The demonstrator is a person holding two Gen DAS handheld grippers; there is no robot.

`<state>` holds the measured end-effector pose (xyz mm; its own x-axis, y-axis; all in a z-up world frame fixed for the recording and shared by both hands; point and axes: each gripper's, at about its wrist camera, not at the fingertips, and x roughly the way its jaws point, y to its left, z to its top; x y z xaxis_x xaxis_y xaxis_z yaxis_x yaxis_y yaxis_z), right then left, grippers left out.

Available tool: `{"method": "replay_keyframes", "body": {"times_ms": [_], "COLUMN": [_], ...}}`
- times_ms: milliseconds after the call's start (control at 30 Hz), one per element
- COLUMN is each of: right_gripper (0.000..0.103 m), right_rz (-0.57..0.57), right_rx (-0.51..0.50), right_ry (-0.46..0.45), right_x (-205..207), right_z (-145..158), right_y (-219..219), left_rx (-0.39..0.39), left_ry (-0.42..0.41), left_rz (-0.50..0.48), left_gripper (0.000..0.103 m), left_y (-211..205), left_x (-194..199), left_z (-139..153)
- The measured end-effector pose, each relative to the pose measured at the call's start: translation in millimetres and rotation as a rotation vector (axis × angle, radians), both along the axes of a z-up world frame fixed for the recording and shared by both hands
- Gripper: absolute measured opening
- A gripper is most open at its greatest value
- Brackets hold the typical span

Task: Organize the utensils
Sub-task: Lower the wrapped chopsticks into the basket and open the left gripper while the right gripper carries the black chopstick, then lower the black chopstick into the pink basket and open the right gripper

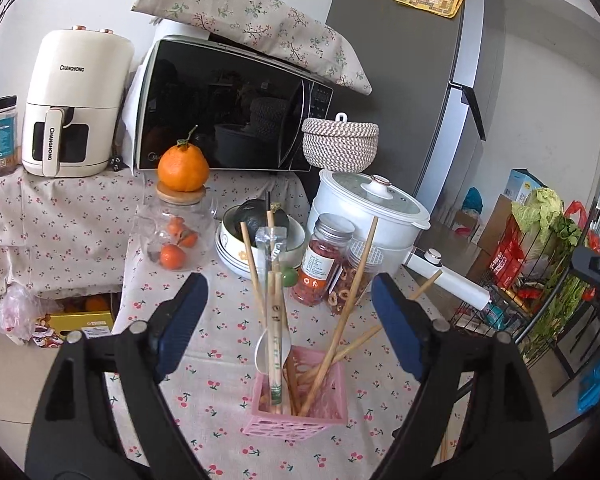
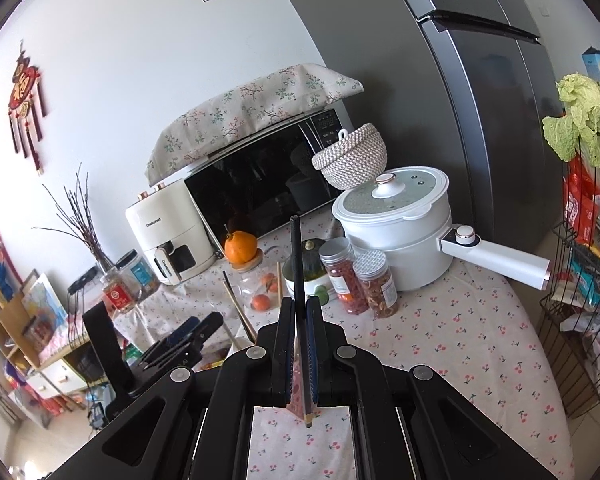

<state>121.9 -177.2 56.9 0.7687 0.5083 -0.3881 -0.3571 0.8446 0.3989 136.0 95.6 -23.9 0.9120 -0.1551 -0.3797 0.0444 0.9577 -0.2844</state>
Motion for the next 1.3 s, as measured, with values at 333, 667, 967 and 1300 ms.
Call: {"method": "replay_keyframes", "body": {"times_ms": [333,667,967,1300], "right_gripper": [0.006,0.006,0.006,0.006], "right_rz": [0.033,0.026,0.018,0.058], "right_rx": [0.026,0.022,-0.04,-0.091], "right_ry": [-0.037,-0.103,-0.113,0.009], "right_x": [-7,7,29,59], "right_z": [17,31,4,-32], "right_y": [28,60,87,104], "left_rx": [-0.027,0.097,0.051,0.056], "left_ry": [0.29,0.454,0.481,0.501], "left_rz": [-0.002,0.033,0.019,0.025], "left_gripper": [0.102,0.102,0.102,0.102], "left_y": [12,28,43,41], "left_x": [-33,-54,-57,-56], "left_z": [-10,-43,-50,-54]}}
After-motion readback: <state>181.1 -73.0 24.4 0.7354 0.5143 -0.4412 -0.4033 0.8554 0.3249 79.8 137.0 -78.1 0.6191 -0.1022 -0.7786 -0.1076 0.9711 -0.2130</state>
